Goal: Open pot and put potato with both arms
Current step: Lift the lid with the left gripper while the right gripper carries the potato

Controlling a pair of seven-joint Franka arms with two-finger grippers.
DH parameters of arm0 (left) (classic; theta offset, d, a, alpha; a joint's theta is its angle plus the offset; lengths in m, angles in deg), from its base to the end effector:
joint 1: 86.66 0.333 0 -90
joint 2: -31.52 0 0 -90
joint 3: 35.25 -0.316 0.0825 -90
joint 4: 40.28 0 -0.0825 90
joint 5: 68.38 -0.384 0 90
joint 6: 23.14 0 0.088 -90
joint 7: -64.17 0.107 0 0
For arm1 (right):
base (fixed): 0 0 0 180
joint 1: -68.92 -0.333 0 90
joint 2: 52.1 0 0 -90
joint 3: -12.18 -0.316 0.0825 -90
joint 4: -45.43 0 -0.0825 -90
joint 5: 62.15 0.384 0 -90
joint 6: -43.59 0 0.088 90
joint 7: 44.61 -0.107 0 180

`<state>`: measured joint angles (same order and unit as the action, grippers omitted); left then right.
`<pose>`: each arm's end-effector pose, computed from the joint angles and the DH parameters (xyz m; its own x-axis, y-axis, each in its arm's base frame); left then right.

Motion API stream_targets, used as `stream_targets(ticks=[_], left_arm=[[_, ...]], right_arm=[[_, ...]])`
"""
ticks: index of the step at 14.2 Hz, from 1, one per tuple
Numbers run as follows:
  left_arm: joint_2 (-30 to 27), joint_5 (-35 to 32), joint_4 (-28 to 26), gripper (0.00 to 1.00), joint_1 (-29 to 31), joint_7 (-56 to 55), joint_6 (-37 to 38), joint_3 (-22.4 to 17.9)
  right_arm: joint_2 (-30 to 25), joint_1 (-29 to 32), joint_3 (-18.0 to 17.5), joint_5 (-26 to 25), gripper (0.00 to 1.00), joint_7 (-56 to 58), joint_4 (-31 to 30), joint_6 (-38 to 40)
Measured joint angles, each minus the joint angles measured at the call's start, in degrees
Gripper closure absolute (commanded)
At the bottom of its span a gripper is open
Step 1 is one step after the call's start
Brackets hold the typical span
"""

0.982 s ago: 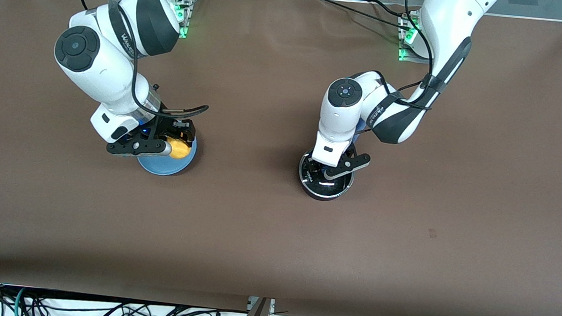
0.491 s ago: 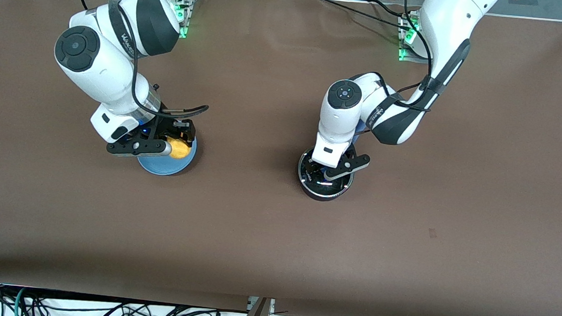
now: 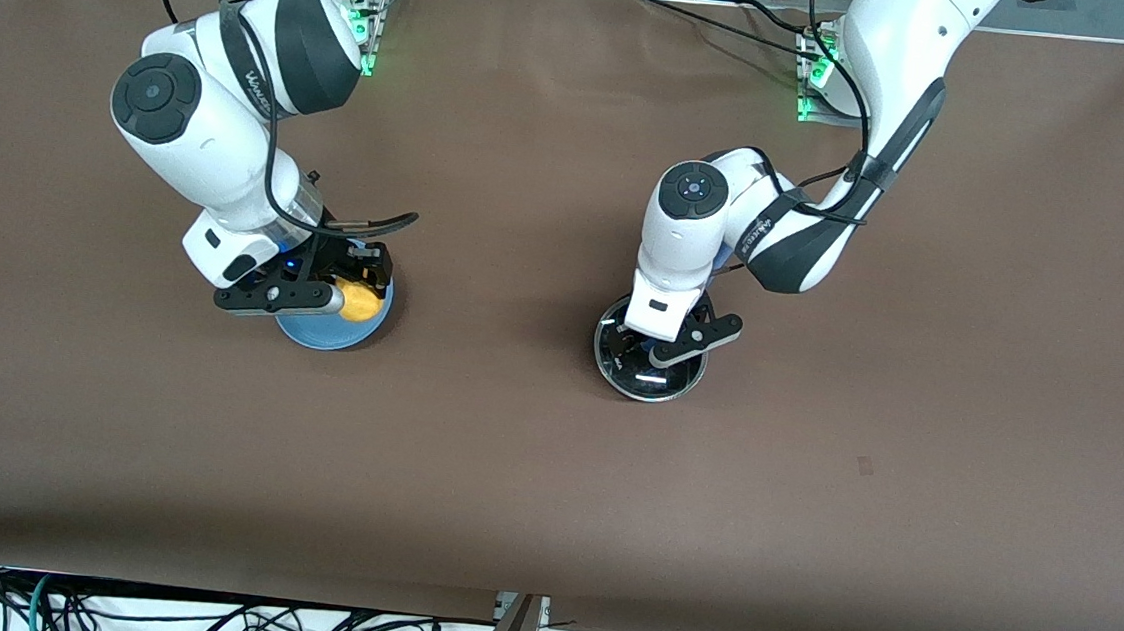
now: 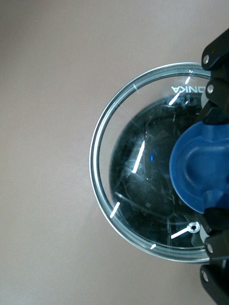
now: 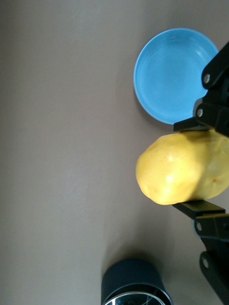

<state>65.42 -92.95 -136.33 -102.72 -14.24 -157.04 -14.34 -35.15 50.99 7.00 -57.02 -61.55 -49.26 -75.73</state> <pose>0.5729 -0.3844 0.2874 0.8583 0.4883 0.1580 0.4823 -0.8726 0.0767 0.6074 0.2578 0.4530 0.9940 0.0563 0.0942 0.0695 -0.9873 -0.1430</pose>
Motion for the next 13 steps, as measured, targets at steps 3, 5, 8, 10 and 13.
stream_targets(ticks=[3,5,8,10,13], left_arm=[[-0.01,0.00,1.35,0.76,0.65,0.05,0.07,-0.06],[-0.04,0.01,1.93,0.78,1.89,1.08,0.15,-0.04],[-0.95,2.76,2.38,0.79,4.37,6.07,0.98,0.00],[-2.48,6.54,2.71,0.79,6.38,12.30,3.55,0.02],[-5.26,9.24,2.81,0.79,10.14,19.04,6.38,0.03]], right_arm=[[2.23,-2.68,-0.07,0.14,0.81,-3.94,0.01,-4.66],[4.27,-5.26,-0.11,0.14,0.81,-8.34,0.01,-8.53],[6.74,-6.89,-0.09,0.16,0.81,-11.00,0.04,-12.07],[7.78,-7.80,-0.11,0.20,0.81,-14.83,0.08,-13.49],[9.63,-12.15,-0.23,0.22,0.81,-24.32,0.10,-18.10]])
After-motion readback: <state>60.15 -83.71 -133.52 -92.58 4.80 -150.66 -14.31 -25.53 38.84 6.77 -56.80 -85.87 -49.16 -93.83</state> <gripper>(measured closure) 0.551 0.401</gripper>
